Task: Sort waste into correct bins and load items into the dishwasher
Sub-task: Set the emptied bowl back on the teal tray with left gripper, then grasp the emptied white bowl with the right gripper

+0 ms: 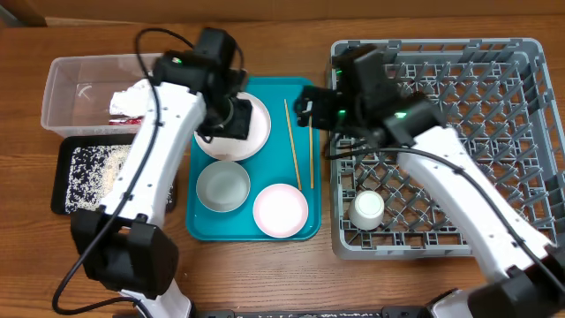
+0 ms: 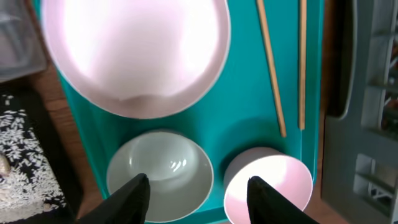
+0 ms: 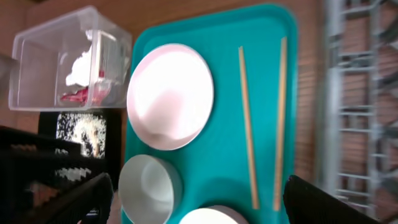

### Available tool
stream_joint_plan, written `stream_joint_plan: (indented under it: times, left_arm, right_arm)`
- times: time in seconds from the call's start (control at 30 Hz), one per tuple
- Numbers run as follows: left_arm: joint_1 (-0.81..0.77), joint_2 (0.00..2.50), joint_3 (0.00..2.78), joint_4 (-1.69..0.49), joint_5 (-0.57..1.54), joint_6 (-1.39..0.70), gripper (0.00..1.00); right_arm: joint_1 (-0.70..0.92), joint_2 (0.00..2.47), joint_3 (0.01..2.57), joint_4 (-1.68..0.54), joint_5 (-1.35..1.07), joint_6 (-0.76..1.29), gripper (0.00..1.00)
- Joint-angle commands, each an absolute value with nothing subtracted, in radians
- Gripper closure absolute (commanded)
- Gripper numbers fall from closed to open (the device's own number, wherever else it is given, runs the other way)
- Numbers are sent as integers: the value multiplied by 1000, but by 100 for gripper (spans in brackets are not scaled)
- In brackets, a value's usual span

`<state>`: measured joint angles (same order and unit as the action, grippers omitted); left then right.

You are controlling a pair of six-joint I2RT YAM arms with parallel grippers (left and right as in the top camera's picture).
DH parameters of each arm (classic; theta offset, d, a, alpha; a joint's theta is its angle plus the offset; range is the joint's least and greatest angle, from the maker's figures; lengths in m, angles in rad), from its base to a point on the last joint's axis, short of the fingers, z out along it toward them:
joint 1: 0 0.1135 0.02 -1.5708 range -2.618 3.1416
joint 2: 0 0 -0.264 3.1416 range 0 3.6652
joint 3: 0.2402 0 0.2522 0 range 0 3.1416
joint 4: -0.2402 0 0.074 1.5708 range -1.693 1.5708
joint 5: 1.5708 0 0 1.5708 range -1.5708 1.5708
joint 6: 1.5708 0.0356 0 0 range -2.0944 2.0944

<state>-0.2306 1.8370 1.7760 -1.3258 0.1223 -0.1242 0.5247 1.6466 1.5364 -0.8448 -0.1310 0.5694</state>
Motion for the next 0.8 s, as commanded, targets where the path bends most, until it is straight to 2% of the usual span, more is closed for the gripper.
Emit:
stream_joint_plan:
  times: [0.0,0.17,0.27,0.33,0.43,0.47,0.5,0.63,0.77]
  left_arm:
    - [-126,1837,1818,-1327,159,-153,48]
    - [24,1837,1820,-1301,204,-161,48]
    - [88,1837,1820,-1283,203,-161,44]
    - [119,1837,1820,-1266,203,-161,34]
    - [138,1837,1820,-1252,202,-161,22]
    - [139,1837,1820,-1251,200,-161,9]
    - [139,1837,1820,-1252,200,-161,0]
    - [137,1837,1820,-1252,200,-161,0]
    - [137,1837,1820,-1250,200,-161,0]
  right_arm:
    - [576,1707,1557,-799,-152,614,14]
    - [656,1796,1557,-741,-213,614,22]
    - [722,1844,1557,-745,-219,601,38]
    - [765,1876,1557,-745,-214,595,43]
    - [807,1929,1557,-737,-211,595,44]
    - [819,1959,1557,-736,-211,595,44]
    - [825,1980,1557,-738,-212,595,44]
    - [830,2052,1557,-738,-253,595,49]
    - [829,2065,1557,-727,-249,599,69]
